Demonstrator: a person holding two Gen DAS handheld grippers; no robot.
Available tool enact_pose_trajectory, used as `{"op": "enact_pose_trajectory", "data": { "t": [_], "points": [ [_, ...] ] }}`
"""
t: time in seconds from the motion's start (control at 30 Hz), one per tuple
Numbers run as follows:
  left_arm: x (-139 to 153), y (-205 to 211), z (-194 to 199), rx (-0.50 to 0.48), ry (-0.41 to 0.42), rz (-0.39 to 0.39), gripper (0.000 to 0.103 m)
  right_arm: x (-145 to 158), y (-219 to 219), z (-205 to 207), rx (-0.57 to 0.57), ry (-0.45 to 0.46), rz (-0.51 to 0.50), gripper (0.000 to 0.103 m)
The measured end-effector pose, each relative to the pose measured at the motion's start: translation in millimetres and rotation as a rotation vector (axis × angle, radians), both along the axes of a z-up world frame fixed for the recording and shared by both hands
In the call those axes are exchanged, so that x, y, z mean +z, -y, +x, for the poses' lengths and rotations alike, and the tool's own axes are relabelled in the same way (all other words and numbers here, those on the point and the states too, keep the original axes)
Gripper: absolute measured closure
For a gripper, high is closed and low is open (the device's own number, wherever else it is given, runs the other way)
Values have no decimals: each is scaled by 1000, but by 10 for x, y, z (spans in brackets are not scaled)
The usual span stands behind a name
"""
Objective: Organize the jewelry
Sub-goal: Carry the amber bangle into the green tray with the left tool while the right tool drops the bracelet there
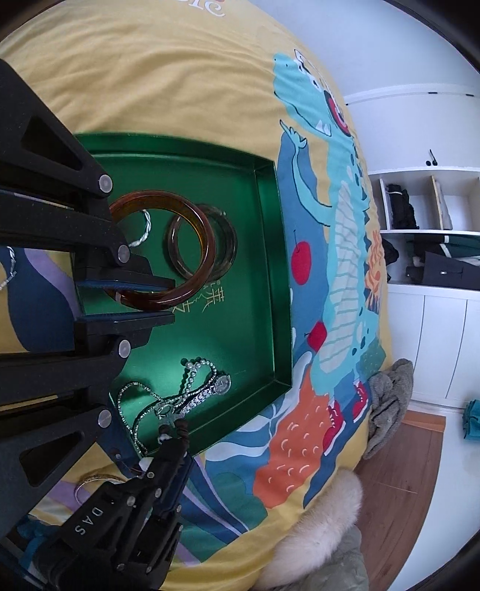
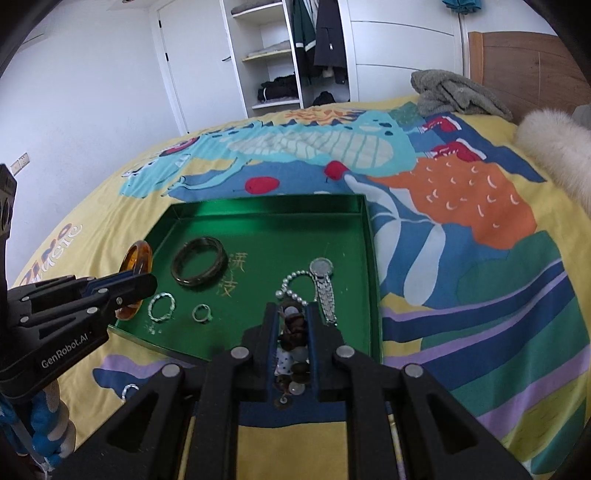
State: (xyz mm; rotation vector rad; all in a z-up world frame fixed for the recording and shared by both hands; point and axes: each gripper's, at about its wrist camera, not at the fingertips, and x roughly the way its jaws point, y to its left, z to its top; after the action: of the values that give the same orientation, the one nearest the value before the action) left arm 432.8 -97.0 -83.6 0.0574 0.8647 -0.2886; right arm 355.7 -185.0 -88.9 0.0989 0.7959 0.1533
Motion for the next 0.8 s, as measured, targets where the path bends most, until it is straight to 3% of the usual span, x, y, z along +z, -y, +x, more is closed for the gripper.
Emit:
{"op": "enact_pose_trajectory", "data": {
  "t": [0.2,0.63,0.8],
  "points": [
    [-256,206,179,-1,-36,14,93,-297,154,103,-4,-48,7,89],
    [-470,206,259,31,-90,47,93,-381,139,220,25,-90,-20,87],
    [-364,177,221,28,-77,46,92,-317,115,208,19,-96,-37,66]
  ]
}}
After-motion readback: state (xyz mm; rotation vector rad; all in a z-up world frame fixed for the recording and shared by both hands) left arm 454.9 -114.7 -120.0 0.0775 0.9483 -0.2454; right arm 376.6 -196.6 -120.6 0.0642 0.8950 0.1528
